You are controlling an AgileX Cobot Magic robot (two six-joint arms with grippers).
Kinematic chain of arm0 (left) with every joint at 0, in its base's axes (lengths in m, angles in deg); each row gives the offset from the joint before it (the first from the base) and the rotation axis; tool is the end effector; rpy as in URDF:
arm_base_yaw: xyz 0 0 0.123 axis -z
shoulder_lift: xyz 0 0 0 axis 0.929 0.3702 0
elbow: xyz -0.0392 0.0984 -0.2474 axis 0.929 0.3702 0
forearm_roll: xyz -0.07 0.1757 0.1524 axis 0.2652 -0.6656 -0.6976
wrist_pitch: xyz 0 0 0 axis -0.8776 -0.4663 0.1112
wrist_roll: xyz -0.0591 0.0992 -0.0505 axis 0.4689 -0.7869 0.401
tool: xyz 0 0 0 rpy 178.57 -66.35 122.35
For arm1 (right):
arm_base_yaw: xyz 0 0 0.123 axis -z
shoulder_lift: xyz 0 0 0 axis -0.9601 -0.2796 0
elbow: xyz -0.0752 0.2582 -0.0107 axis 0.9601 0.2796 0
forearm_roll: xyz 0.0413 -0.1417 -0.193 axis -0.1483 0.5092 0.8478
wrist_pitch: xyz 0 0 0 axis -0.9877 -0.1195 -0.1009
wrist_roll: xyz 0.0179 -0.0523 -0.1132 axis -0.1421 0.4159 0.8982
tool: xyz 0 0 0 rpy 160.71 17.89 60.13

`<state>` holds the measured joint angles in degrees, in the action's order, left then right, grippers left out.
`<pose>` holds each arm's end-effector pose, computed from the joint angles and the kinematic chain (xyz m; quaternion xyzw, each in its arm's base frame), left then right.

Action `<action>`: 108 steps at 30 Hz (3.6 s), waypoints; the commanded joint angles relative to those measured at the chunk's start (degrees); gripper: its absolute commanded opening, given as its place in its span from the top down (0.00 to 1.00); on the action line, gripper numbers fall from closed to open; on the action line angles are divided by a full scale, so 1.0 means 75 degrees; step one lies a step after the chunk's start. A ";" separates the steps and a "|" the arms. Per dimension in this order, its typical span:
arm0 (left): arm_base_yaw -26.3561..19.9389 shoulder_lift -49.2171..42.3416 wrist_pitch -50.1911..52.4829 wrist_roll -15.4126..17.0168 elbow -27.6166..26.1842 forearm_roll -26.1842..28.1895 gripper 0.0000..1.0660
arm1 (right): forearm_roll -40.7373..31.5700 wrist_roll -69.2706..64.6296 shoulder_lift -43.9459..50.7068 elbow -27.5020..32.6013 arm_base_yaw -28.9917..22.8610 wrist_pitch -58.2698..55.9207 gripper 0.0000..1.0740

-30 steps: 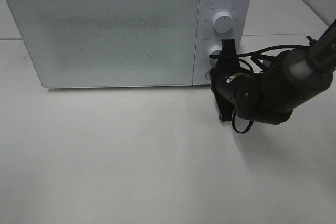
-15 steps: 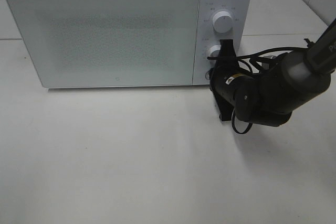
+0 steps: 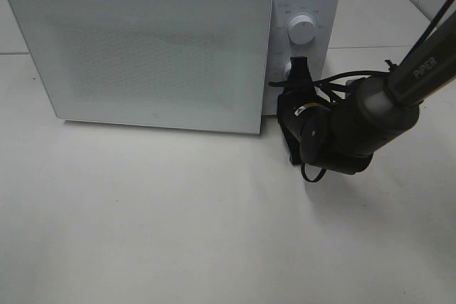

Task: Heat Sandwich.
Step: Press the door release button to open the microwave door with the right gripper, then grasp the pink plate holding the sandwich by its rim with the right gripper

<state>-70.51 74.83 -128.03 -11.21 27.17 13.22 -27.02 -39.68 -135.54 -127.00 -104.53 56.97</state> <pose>0.0354 -0.0067 0.2590 0.0113 0.8468 -0.0103 0.5316 0.3779 0.1551 0.0639 0.5616 0.5933 0.3986 0.4166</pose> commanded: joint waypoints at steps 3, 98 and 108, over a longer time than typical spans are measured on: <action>0.0008 -0.0191 0.0015 0.0015 0.0023 0.0008 0.05 | 0.0138 0.0573 0.0015 -0.1031 0.0237 0.1956 1.00; 0.0008 -0.0191 0.0015 0.0015 0.0023 0.0008 0.05 | 0.3995 0.6654 0.3140 -0.0489 -0.0519 -0.9633 0.99; 0.0008 -0.0191 0.0015 0.0015 0.0023 0.0008 0.05 | 0.4003 1.1429 0.3140 -0.1268 -0.0519 -1.1146 0.99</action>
<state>-70.51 74.83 -128.03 -11.21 27.17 13.28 2.43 34.29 -112.45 -135.37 -108.49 -23.76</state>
